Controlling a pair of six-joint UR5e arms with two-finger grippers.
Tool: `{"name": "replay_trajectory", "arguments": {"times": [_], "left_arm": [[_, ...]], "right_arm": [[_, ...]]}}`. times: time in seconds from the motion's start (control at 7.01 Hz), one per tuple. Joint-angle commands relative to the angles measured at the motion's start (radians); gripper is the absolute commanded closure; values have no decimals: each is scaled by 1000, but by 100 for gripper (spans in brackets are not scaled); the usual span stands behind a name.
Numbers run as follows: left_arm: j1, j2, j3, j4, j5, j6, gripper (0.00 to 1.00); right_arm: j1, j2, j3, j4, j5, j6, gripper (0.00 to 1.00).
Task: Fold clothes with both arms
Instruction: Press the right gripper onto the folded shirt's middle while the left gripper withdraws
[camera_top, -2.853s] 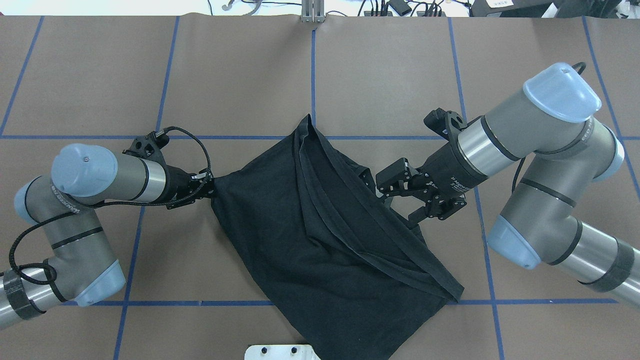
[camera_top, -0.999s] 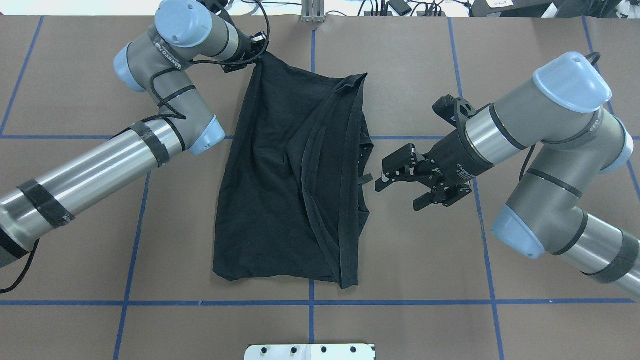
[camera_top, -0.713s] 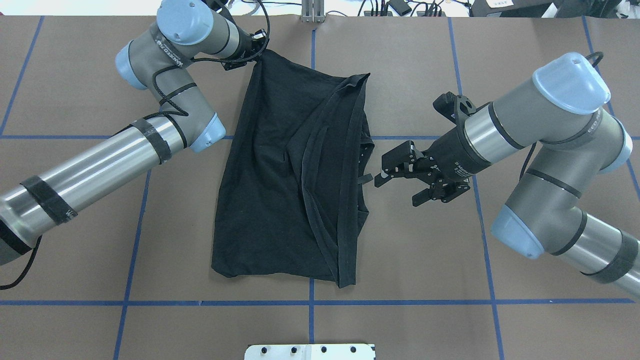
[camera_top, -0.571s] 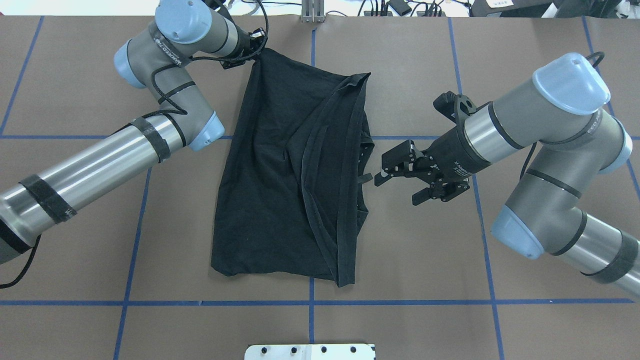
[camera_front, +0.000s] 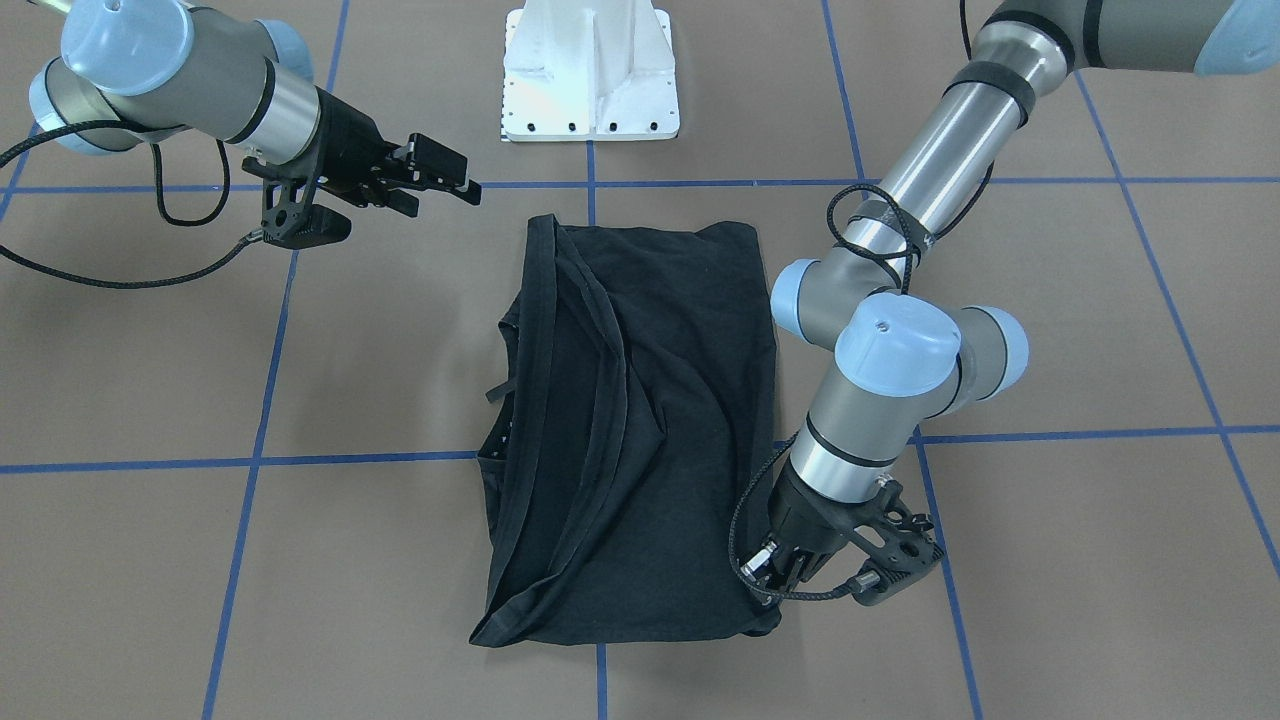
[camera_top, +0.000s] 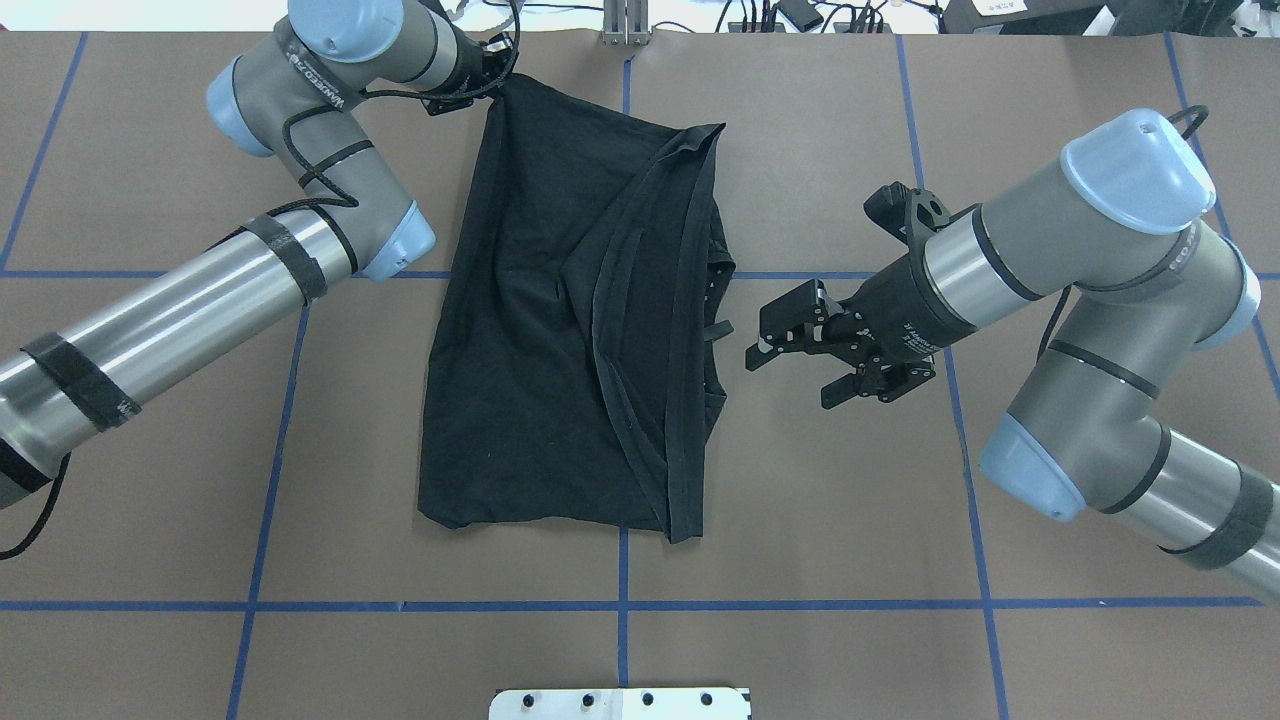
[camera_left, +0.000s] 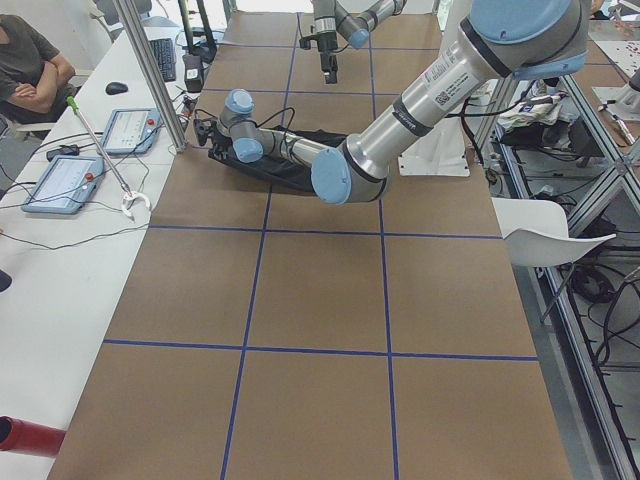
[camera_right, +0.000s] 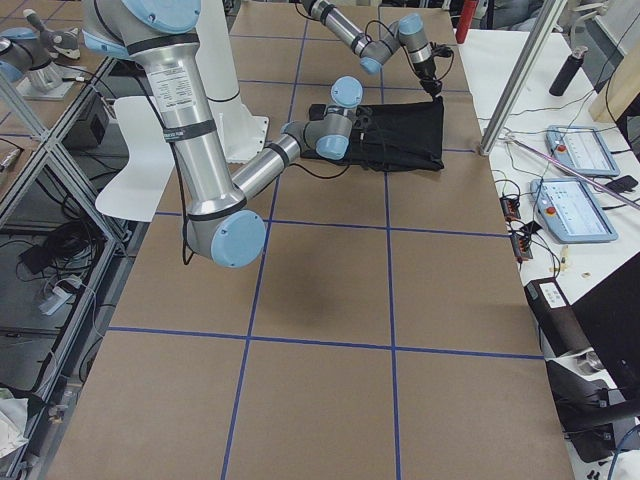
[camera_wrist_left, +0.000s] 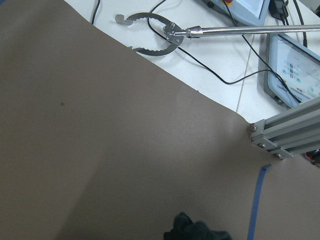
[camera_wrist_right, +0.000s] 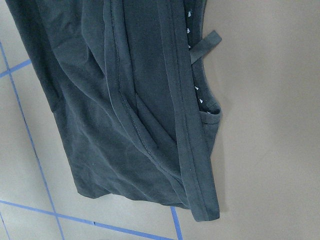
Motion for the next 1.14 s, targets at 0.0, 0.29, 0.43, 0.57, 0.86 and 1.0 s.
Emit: {"name": "replay_trajectory", "arguments": {"times": [0.0,0.29,0.43,0.57,0.86,1.0], "left_arm": [[-6,3,0,-5,0,3,18],[-38,3,-44,6,-11,26,1],[-41,24,-69,19,-12,66,0],[-53,70,-124,21,-27,94,1],[-90,174,-236,20,-115,118,1],[-90,211,-279,21,-118,134,1]], "right_arm": [[-7,-2,0,-1,-8,0,0],[-33,9,5,-5,-66,5,0],[-79,13,5,-10,-136,5,0],[-126,18,6,-11,-208,0,0],[-194,27,9,-51,-328,-62,1],[-231,73,17,-191,-394,-152,1]]}}
